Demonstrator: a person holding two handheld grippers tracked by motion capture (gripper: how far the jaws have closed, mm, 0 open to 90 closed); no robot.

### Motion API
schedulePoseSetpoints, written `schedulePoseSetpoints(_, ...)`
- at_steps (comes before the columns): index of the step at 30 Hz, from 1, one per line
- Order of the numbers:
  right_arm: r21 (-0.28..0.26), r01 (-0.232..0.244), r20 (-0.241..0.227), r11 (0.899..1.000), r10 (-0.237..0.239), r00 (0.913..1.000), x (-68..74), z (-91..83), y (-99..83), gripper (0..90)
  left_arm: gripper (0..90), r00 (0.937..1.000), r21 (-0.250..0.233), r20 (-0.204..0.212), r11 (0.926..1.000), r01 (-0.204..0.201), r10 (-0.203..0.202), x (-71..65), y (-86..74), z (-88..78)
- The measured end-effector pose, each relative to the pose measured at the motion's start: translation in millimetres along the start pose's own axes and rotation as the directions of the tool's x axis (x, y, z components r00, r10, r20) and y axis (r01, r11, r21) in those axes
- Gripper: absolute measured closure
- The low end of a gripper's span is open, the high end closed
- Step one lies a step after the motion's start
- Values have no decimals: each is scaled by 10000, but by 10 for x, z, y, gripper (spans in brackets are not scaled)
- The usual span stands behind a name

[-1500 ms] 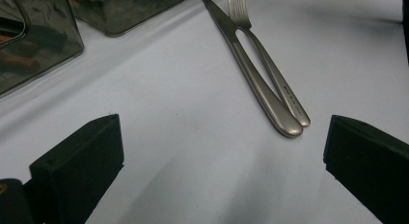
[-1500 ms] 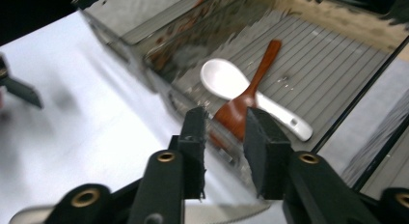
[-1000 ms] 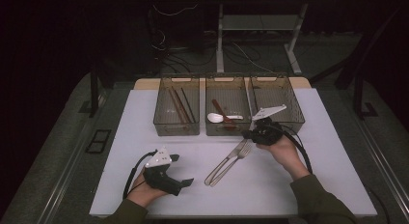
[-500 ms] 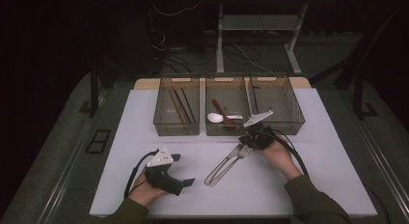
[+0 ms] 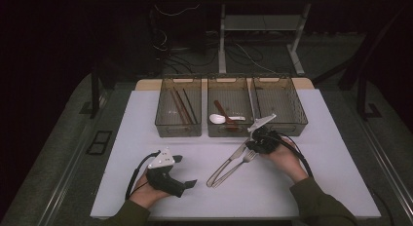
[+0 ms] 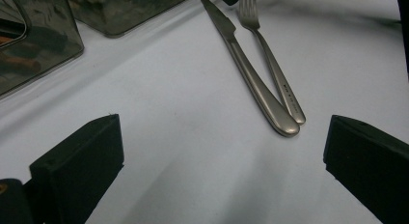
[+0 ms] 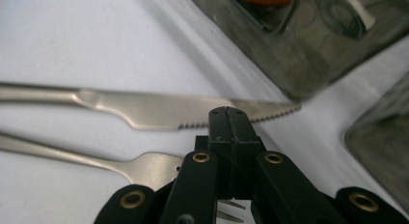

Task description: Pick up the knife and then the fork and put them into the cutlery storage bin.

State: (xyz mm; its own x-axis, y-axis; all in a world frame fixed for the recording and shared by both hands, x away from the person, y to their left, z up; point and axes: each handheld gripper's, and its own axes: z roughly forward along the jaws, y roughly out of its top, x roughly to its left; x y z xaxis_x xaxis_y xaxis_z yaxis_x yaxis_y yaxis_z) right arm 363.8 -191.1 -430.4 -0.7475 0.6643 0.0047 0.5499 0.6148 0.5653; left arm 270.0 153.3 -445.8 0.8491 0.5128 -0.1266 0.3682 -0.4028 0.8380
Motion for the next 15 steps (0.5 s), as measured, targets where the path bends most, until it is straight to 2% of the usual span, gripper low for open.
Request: schedulePoseSetpoints(15,619,138,-521,9980,-106,9986,38,-196,-282,893,0,10000,-45,57,10000,-3,3,-6,7,10)
